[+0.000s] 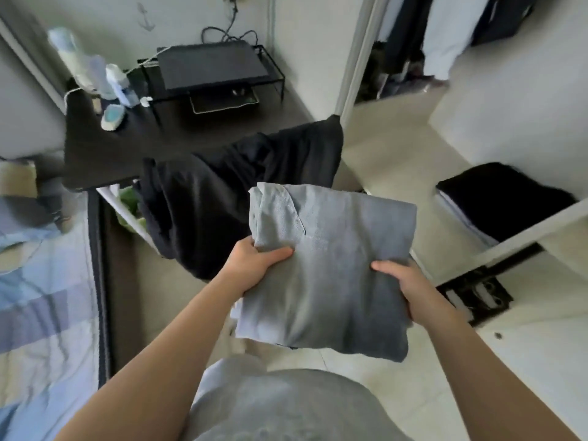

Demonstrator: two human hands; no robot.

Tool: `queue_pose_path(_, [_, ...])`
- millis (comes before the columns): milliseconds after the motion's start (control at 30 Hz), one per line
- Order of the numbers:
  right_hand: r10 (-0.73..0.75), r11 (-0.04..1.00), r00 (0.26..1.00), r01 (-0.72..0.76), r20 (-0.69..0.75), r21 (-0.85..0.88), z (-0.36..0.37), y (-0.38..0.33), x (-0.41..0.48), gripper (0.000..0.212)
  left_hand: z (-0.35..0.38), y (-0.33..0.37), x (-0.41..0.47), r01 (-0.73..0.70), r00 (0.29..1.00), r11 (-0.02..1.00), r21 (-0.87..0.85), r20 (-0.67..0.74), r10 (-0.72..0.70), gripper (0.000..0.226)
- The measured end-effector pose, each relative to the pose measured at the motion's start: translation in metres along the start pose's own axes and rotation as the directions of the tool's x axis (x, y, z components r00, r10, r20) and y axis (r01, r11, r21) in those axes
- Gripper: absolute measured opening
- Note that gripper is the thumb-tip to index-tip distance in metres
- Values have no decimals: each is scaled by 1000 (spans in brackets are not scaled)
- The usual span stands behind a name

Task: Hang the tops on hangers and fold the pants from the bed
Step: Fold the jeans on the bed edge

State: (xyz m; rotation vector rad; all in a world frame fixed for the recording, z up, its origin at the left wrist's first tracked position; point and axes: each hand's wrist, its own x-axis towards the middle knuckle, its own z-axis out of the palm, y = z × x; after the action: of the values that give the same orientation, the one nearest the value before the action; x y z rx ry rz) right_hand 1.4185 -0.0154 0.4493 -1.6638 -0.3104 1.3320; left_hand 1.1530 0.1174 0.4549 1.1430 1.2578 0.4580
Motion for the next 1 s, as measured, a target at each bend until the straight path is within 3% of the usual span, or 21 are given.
queue_pose_path(167, [-70,989,955,103,-290,102,-54,-16,11,80,75,52,73,-121,983,976,183,157,92,46])
queue_pose_path(367, [17,938,826,181,-563,294,-81,-50,49,102,149,127,168,-229,918,947,226,374,133,49])
queue_pose_path(633, [67,858,752,292,-656,422,-82,-102,125,73,222,214,299,-300,818,889,346,572,53,59])
queue_pose_path(833, [140,810,700,325,-700,488,-88,-117,179,50,273,229,371,-314,810,822,475,586,-29,60])
queue_pose_path(1000, [155,807,680,331,-717,489,-114,-126,223,40,307,222,414,-246,820,819,517,561,-108,64])
